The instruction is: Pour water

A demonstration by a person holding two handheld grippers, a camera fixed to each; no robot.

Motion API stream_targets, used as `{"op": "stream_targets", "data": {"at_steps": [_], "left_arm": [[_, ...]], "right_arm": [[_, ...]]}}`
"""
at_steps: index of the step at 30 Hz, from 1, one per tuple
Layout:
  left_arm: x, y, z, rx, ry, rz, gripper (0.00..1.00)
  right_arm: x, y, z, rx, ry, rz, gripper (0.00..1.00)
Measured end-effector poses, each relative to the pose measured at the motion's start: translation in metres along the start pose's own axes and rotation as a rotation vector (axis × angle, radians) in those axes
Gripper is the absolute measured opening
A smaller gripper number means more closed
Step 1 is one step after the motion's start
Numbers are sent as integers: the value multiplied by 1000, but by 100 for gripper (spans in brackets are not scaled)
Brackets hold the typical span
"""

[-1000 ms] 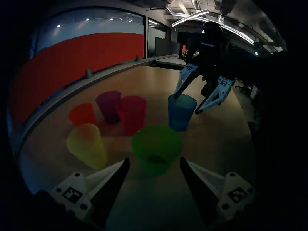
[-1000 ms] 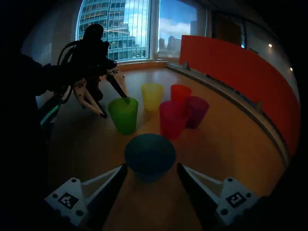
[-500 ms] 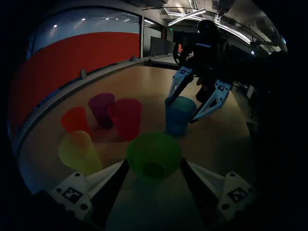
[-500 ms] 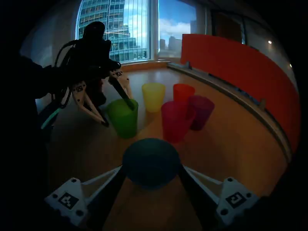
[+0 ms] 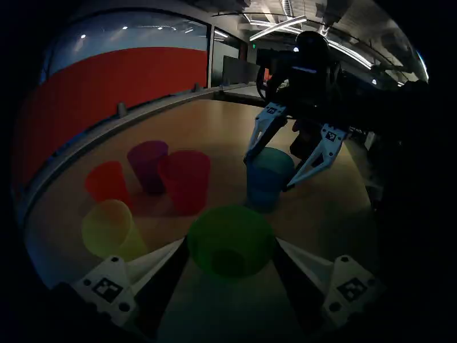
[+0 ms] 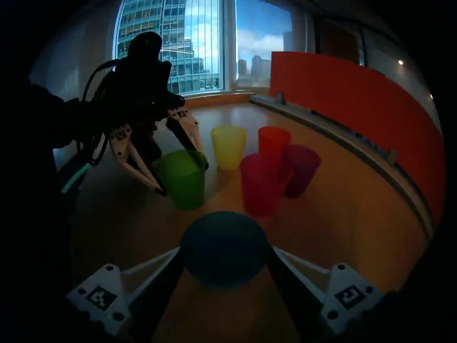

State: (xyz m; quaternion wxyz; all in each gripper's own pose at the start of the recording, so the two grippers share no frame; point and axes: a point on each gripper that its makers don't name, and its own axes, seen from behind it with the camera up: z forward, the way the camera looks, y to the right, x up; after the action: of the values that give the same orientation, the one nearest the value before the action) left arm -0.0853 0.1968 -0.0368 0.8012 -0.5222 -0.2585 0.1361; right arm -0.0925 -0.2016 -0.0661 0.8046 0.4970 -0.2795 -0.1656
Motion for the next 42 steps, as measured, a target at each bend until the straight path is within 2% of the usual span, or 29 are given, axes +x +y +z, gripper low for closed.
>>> {"op": "stream_targets", "data": {"at_steps": [5, 9, 18, 22, 33, 42], "left_arm": [[1, 2, 2, -9, 3, -7, 97], [3, 3, 3, -5, 11, -13, 89], [2, 4, 2, -4, 6, -2, 88], [2, 4, 2, -5, 6, -5, 89], [2, 2, 3, 5, 5, -2, 88], [10, 2, -4, 18, 23, -2, 88]], "right_arm": [[0, 1, 0, -1, 0, -1, 99], [0, 1, 1, 0, 0, 0, 100], [-1, -2, 3, 5, 2, 3, 100], [0, -3, 3, 12, 8, 9, 91], [1, -4, 3, 10, 34, 21, 90], [13, -6, -5, 6, 72, 28, 90]]}}
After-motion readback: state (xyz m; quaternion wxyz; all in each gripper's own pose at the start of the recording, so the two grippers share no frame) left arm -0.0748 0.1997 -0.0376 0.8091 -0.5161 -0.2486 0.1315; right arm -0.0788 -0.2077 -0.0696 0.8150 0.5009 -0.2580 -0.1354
